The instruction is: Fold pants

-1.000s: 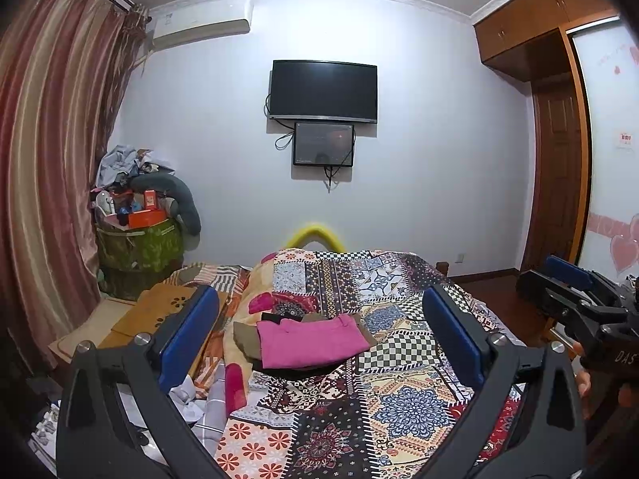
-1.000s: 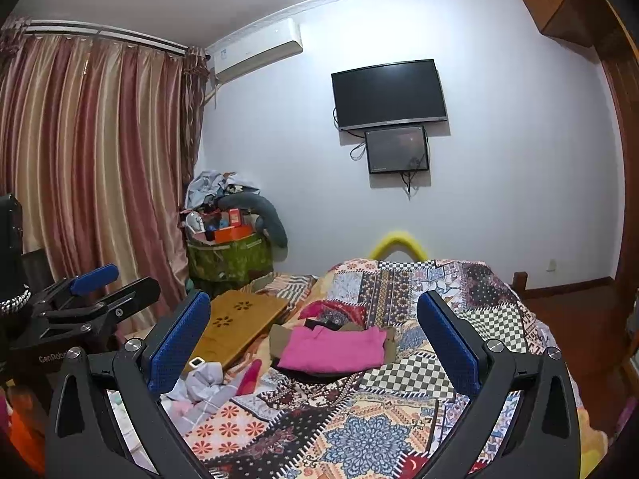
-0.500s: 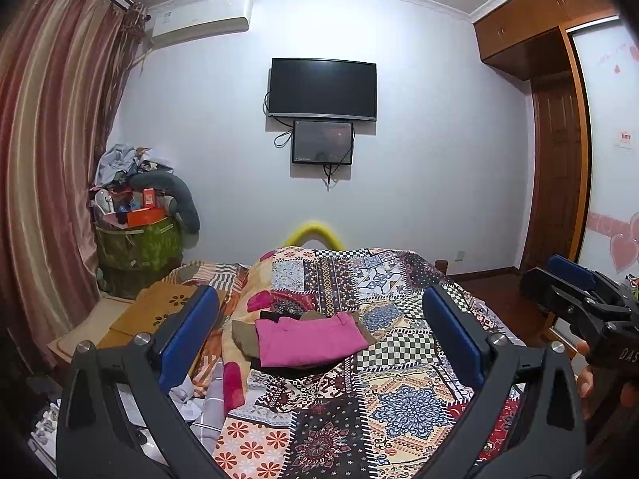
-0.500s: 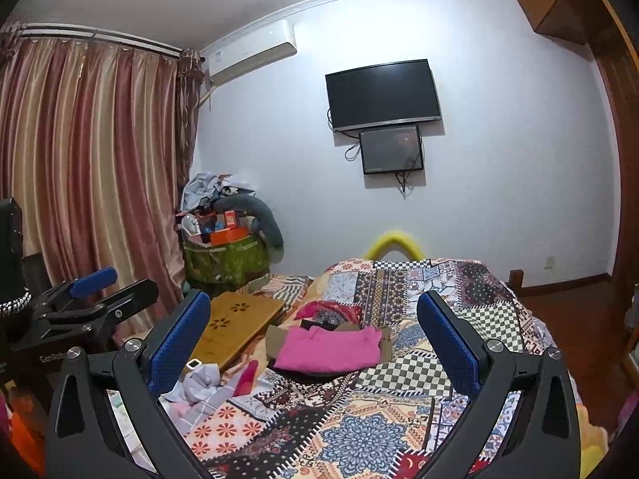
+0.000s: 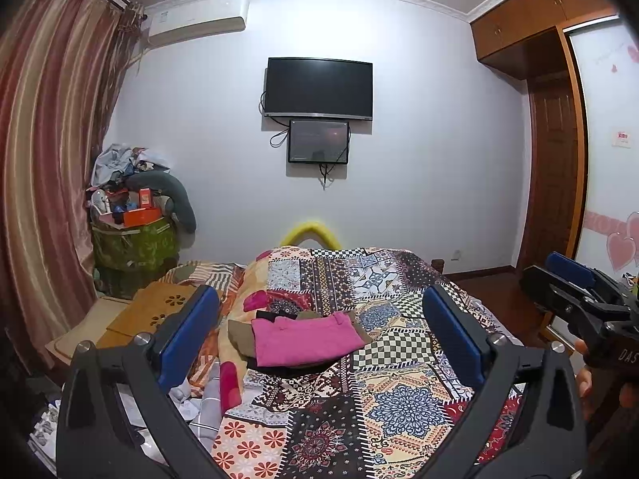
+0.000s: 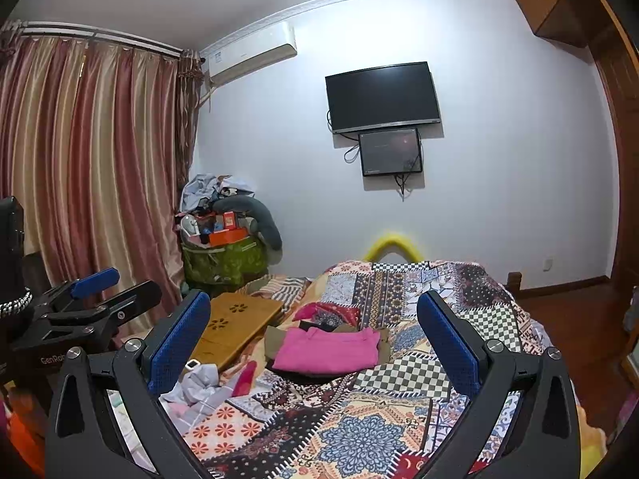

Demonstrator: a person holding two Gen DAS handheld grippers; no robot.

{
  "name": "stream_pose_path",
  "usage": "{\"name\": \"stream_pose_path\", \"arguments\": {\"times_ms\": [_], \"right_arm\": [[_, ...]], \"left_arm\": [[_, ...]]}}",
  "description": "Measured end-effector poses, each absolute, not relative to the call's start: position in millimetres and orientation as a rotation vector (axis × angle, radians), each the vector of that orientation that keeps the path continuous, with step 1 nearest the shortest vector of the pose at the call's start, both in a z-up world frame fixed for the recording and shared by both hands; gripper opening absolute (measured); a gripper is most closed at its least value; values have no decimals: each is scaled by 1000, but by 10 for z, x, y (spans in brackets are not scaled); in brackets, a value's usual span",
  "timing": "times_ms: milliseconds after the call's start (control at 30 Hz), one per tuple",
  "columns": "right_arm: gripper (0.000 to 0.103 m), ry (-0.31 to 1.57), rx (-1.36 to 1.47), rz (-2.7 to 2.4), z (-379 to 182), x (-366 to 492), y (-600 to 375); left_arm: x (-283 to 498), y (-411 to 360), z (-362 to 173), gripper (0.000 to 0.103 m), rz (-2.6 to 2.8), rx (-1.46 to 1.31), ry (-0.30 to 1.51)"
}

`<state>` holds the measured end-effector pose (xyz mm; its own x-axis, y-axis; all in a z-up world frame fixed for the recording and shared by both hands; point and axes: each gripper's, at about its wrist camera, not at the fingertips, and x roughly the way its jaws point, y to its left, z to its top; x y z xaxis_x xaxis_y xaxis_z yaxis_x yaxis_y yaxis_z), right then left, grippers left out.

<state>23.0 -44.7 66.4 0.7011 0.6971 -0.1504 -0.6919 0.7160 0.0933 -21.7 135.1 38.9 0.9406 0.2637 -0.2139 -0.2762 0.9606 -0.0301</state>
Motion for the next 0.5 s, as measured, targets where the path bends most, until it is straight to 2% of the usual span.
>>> {"name": "stream_pose_path", "arguments": {"times_ms": [500], "right_arm": [[103, 178, 28, 770, 662, 225, -445]], "left_arm": [[-213, 1342, 403, 103, 237, -60, 223]]}}
